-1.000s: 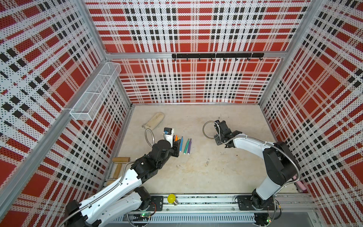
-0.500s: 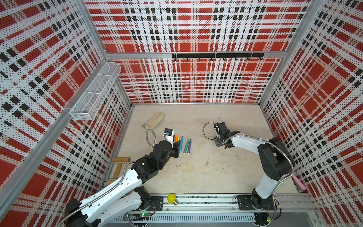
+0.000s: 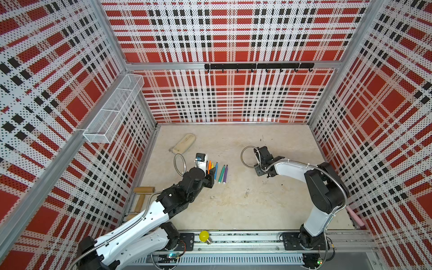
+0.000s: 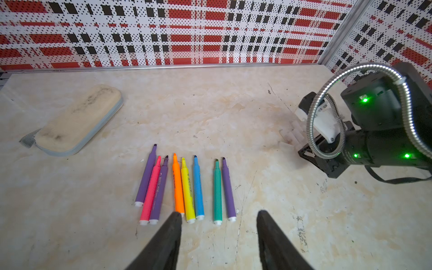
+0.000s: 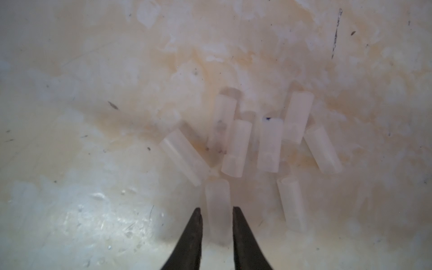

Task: Remove pen caps from pens
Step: Place the pen cap at the center of the table, then reset both arms

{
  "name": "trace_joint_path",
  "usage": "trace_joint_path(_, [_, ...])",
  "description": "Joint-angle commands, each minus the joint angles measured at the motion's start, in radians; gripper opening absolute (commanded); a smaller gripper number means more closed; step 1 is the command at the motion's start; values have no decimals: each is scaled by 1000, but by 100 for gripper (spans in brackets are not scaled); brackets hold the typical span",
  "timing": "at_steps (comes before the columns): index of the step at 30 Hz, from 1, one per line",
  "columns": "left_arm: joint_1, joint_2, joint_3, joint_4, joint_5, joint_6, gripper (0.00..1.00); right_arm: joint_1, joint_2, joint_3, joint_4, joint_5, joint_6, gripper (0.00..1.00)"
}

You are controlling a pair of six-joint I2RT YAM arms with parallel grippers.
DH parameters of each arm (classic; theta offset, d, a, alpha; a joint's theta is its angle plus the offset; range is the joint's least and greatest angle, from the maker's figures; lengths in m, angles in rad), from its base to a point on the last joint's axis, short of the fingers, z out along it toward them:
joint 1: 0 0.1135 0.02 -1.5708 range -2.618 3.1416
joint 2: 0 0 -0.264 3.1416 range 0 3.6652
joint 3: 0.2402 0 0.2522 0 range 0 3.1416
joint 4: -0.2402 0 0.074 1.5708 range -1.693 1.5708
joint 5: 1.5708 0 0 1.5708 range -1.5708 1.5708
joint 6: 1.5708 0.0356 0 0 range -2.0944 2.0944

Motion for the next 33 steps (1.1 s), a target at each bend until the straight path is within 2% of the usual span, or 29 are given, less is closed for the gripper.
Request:
trace_joint_path(1, [-5, -12, 1, 4, -11, 10, 56, 9, -38, -5, 27, -7, -13, 28])
trace_joint_path(7, [2, -39, 0, 9, -48, 21, 59, 32, -149, -4, 12, -10, -30, 38])
trace_joint_path(8, [10, -51, -16, 34, -64, 50, 62, 42, -181, -11, 20, -23, -40, 45])
trace_joint_path(9, [25, -66, -39, 76, -85, 72, 71, 44, -207, -16, 27, -48, -42, 49])
trace_joint_path(10, [56, -82, -72, 129, -97, 96, 80, 44, -231, -24, 30, -68, -44, 53])
trace_joint_path(12, [162, -117, -126, 202, -49, 112, 95, 38, -260, -38, 45, -73, -50, 58])
trace_joint_path(13, [206, -136, -152, 234, -23, 119, 99, 32, -270, -41, 40, -75, -50, 62])
trace_joint_path(15, [280, -185, -217, 318, -7, 149, 100, 22, -303, -71, 63, -77, -42, 72])
trace_joint_path(18, [381, -243, -323, 448, -44, 203, 100, 8, -391, -131, 141, -89, -31, 86])
trace_joint_path(20, [454, -257, -415, 567, -58, 266, 100, 6, -467, -185, 216, -43, -34, 93])
trace_joint_path(22, [512, -257, -530, 738, -19, 340, 100, 4, -556, -287, 370, 121, -48, 96])
trace_joint_path(24, [563, -243, -650, 964, 64, 376, 99, -7, -651, -437, 603, 330, -112, 96])
trace_joint_path(25, [594, -230, -685, 1042, 92, 385, 99, -21, -695, -519, 731, 385, -154, 96])
trace_joint_path(26, [618, -207, -707, 1101, 90, 384, 99, -44, -740, -612, 869, 396, -202, 96])
trace_joint_path(29, [704, -104, -700, 1151, 87, 347, 99, -105, -815, -850, 1234, 312, -276, 96])
trace_joint_path(30, [740, -47, -699, 1199, 114, 310, 99, -130, -806, -924, 1380, 281, -281, 100])
trace_joint_path(32, [824, 131, -700, 1369, 242, 228, 99, -202, -737, -1021, 1645, 225, -249, 100])
trace_joint_path(33, [856, 237, -690, 1458, 284, 192, 99, -226, -696, -1037, 1707, 221, -234, 100])
